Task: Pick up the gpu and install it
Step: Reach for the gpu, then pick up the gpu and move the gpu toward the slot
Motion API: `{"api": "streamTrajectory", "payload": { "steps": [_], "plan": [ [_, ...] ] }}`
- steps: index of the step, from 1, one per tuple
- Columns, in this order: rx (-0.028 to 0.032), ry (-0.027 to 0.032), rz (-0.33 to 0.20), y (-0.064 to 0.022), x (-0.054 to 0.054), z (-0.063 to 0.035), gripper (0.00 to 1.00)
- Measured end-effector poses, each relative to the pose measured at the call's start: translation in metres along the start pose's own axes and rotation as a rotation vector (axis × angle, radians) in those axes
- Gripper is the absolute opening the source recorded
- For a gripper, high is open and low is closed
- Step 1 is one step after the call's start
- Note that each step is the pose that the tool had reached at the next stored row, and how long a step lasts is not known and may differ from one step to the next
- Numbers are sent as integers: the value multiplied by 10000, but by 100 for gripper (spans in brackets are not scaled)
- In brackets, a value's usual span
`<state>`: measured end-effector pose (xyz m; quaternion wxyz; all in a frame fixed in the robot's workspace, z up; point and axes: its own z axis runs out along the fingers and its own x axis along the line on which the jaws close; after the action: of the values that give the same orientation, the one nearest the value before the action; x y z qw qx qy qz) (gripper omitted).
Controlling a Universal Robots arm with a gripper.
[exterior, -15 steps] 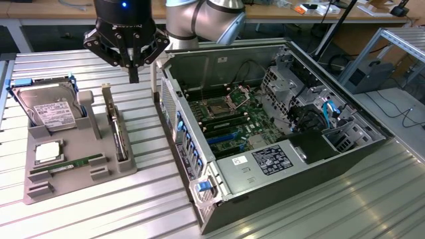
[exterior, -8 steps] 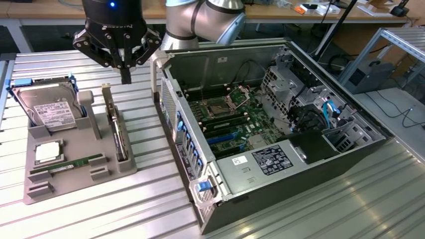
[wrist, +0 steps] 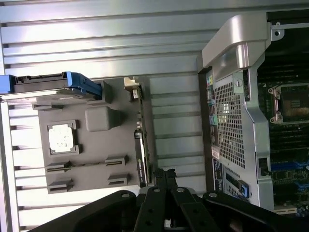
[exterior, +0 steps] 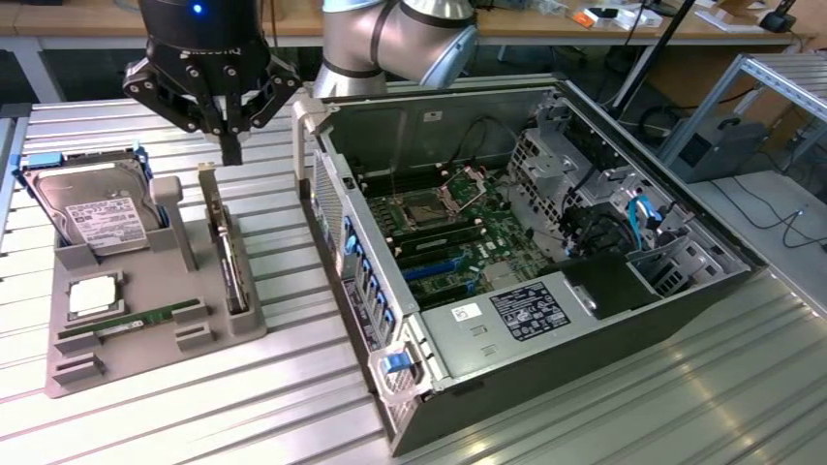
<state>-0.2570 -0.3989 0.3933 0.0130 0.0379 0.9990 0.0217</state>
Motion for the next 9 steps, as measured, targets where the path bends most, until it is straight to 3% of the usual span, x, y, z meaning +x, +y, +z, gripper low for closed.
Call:
{"api": "streamTrajectory", "payload": {
  "steps": [9],
  "plan": [
    [0, 0, 0, 0, 0, 0, 11]
  ]
}}
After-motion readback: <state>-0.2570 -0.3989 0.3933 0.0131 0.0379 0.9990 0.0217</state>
